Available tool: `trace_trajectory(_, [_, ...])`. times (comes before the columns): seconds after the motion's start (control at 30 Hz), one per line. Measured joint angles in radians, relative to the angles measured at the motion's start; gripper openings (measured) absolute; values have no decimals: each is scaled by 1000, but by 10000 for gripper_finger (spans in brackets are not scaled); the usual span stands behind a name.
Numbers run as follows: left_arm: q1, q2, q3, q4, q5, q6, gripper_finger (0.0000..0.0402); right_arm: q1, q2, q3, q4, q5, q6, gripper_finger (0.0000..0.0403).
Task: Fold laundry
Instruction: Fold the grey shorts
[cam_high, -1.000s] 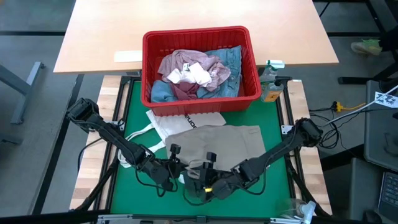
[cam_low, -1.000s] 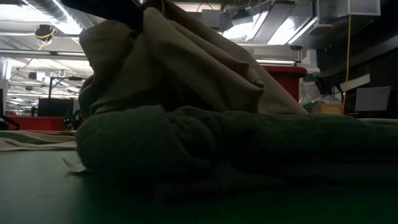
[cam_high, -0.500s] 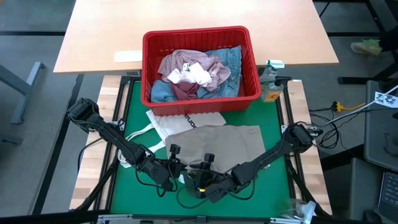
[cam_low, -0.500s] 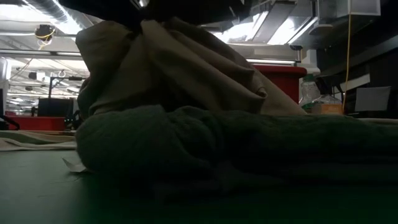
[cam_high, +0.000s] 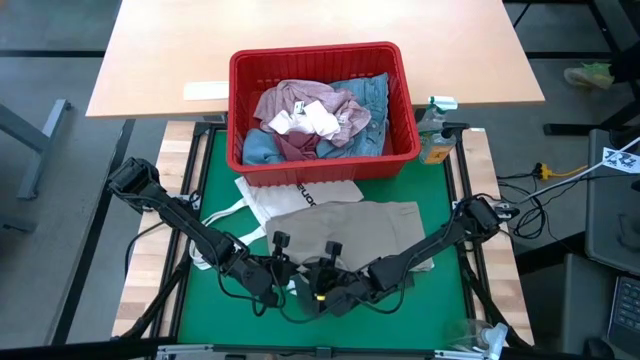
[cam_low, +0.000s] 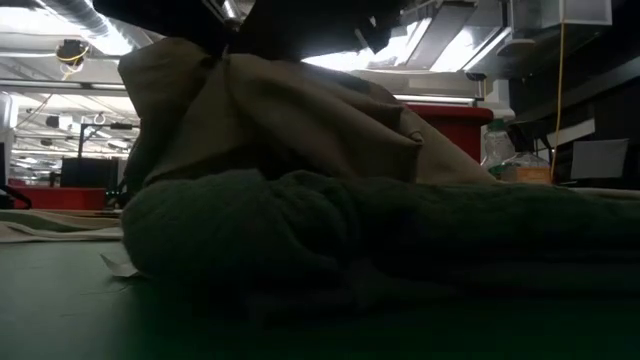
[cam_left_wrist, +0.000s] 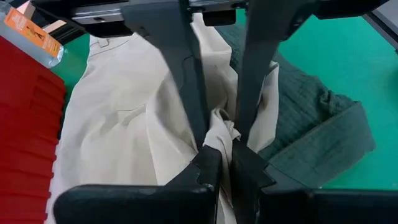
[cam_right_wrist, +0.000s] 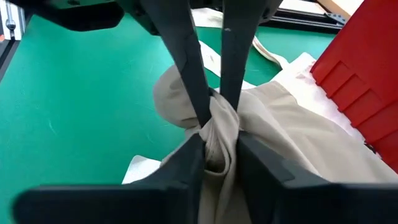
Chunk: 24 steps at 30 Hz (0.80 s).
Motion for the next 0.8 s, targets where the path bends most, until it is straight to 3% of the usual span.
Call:
trace_trajectory(0.17, [-2, 0, 0, -2, 8, 0, 16, -1, 0, 0, -6, -25, 0, 12])
trace_trajectory(0.43, [-1, 0, 0, 1, 0, -27, 19, -1, 0, 0, -4, -26, 2, 22])
trace_trajectory(0.57, [-15, -2, 0, 4, -7, -27, 50, -1, 0, 0, 1, -29, 2, 8])
trace_trajectory(0.8, [-66, -25, 0, 5, -17, -69, 125, -1, 0, 0, 10, -35, 1, 19])
